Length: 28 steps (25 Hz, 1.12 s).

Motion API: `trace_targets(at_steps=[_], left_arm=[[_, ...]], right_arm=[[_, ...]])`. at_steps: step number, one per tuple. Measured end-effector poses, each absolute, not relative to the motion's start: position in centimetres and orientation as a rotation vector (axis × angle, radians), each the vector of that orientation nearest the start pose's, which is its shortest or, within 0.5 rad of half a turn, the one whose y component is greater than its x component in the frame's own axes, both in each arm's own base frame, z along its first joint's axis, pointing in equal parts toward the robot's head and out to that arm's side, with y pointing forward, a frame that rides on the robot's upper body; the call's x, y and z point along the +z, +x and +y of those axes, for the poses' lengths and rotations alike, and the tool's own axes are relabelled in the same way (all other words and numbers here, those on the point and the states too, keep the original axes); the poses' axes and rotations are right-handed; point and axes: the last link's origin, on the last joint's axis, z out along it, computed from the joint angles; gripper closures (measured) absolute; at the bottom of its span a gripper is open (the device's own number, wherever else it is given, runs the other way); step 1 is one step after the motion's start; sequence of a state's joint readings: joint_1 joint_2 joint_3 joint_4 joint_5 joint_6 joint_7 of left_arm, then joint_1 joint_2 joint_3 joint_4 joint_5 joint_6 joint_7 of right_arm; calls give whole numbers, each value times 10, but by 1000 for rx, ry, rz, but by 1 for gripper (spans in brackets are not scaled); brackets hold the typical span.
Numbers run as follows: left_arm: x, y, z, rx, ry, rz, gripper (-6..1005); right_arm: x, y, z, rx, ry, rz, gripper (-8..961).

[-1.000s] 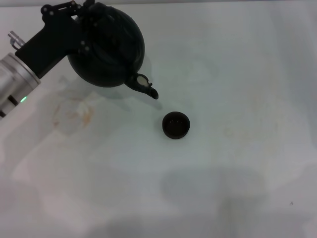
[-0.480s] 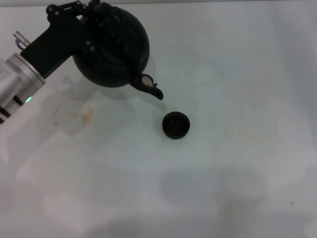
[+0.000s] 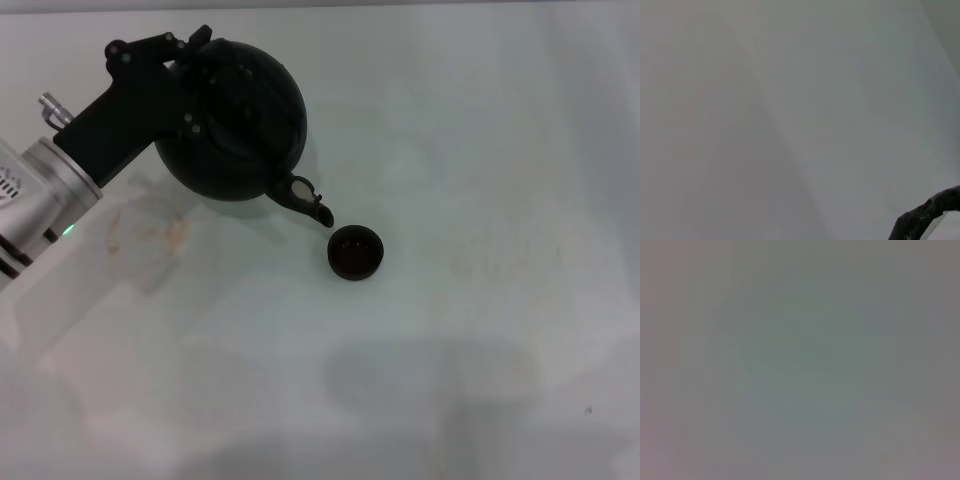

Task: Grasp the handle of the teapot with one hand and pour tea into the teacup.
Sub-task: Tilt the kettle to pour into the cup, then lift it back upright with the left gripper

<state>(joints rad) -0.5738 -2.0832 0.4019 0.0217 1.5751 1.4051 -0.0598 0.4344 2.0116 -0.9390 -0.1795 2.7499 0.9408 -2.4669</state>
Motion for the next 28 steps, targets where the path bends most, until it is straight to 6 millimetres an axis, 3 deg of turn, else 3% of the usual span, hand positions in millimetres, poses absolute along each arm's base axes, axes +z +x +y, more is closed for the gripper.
trace_targets(at_steps=[28], left_arm=[[-57,-251,337,-708,-2103,159,883]], right_arm=[[66,387,349,864,-1293,937,85]])
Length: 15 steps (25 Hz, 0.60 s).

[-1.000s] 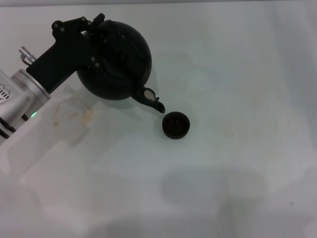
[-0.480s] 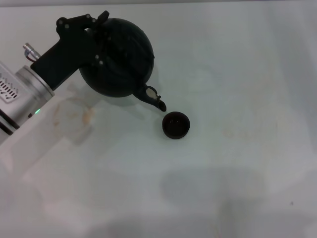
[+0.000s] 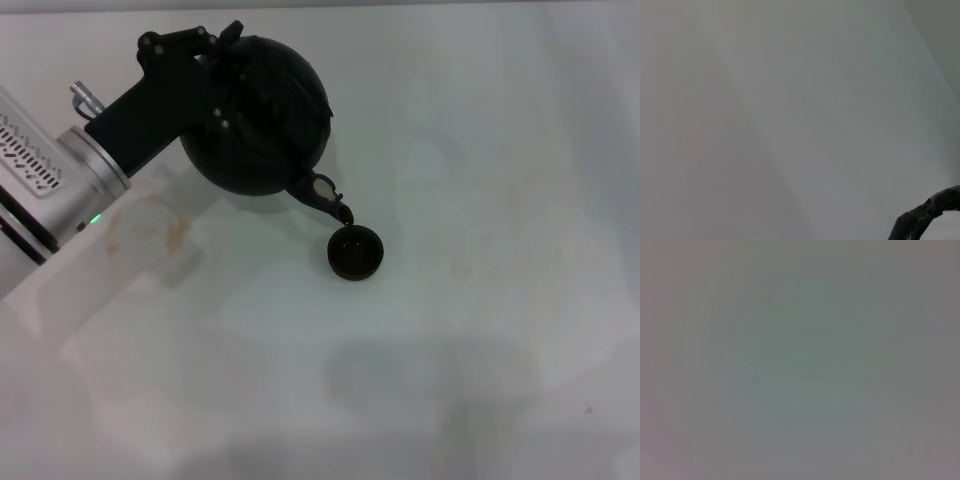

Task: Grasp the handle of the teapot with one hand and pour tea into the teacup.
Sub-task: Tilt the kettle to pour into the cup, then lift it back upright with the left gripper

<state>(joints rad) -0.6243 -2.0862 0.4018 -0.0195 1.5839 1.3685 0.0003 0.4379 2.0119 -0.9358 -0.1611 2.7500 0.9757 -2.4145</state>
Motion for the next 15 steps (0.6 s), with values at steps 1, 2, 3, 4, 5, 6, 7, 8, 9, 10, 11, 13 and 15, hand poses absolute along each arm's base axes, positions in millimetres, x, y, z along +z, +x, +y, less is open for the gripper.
trace_targets(at_steps=[1,2,3,4,5,6,7,8,9,10,11,13,15], left_arm=[[-57,-250,337,-705,-2106,164,883],[-58,-250,337,-699,-2109,171,883],[-59,-250,337,-689,-2110,180,883],[-61,-250,337,-674,-2112,195,883],[-63,-249,338,-665,-2114,206,883],[-64,-249,338,-656,-2118,214,883],[-65,-248,338,-651,-2121,221,883],[-66,-248,338,-647,-2124,227,883],[-67,-247,337,-643,-2126,234,883],[-67,-247,337,-641,-2126,240,883],[-67,-247,338,-639,-2126,246,883],[-68,-245,338,-635,-2127,261,883],[-69,-245,339,-628,-2132,273,883]], right_arm=[[67,387,350,864,-1292,935,85],[67,387,350,865,-1292,934,85],[67,387,350,865,-1291,934,85],[68,387,350,864,-1290,934,85],[68,387,350,864,-1289,934,85],[68,388,350,863,-1288,934,85],[68,388,350,861,-1287,935,85],[69,388,350,860,-1287,937,85],[69,388,350,859,-1287,937,85],[69,388,350,859,-1286,937,85],[69,388,350,860,-1284,936,85],[70,389,350,861,-1277,936,85],[71,389,350,862,-1273,937,85]])
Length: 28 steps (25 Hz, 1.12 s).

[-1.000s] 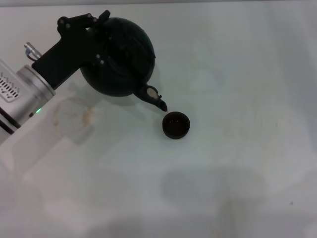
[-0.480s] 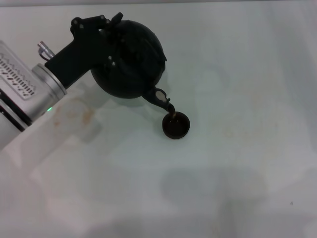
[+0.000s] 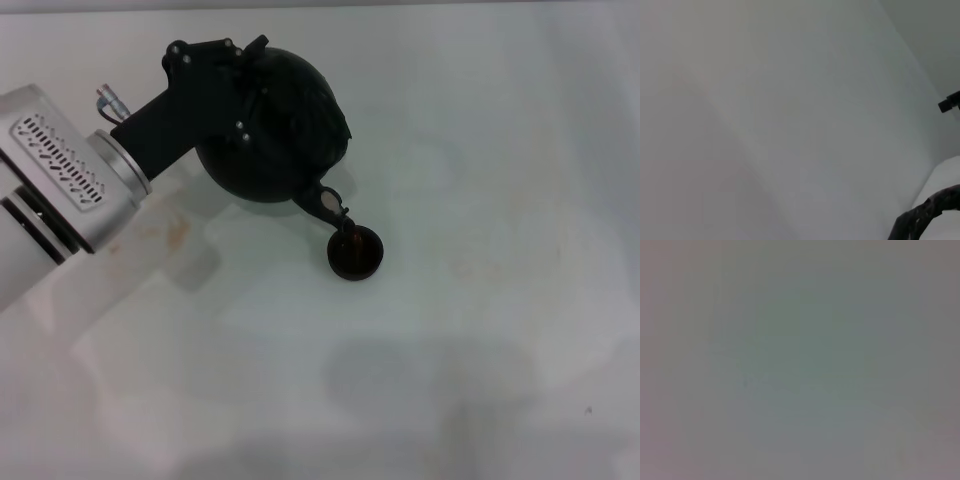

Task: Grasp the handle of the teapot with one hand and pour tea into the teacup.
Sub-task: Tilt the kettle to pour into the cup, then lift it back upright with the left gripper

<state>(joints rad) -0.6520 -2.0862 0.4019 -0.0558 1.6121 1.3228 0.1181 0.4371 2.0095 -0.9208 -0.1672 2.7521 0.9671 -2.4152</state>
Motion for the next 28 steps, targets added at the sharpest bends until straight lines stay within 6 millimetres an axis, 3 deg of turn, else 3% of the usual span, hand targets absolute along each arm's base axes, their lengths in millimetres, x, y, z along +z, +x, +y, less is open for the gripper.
trace_targets(at_steps=[28], left_arm=[[-71,-244,338,-636,-2123,247,868]], right_arm=[[71,392,352,832,-1271,951,85]])
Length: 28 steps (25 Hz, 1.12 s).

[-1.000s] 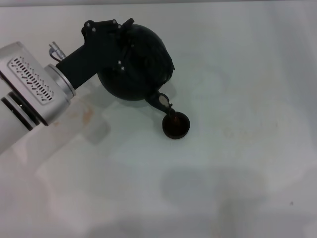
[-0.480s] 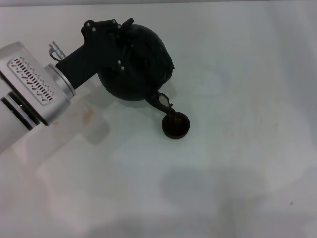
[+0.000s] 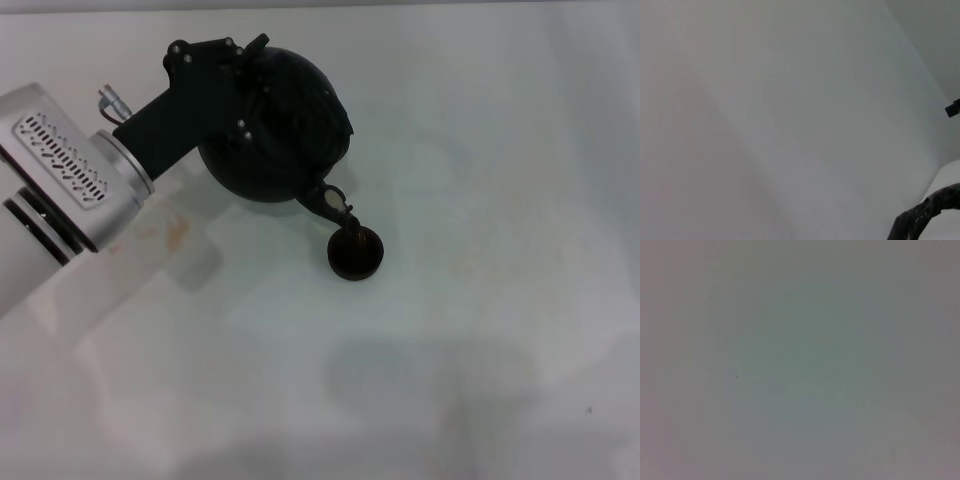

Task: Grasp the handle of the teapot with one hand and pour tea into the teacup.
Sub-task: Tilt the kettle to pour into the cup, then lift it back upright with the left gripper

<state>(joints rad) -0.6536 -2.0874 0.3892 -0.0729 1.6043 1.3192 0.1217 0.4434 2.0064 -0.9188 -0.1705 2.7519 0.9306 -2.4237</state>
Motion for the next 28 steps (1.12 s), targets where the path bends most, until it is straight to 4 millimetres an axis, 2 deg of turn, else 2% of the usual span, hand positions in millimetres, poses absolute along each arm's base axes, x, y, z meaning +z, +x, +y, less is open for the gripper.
trace_targets(at_steps=[9,28], left_arm=[[-75,-243,334,-677,-2089,141,857],[-79,-245,327,-704,-2083,62,834]], right_arm=[[70,394,352,820,-1268,962,85],[70,397,349,812,-1264,969,86]])
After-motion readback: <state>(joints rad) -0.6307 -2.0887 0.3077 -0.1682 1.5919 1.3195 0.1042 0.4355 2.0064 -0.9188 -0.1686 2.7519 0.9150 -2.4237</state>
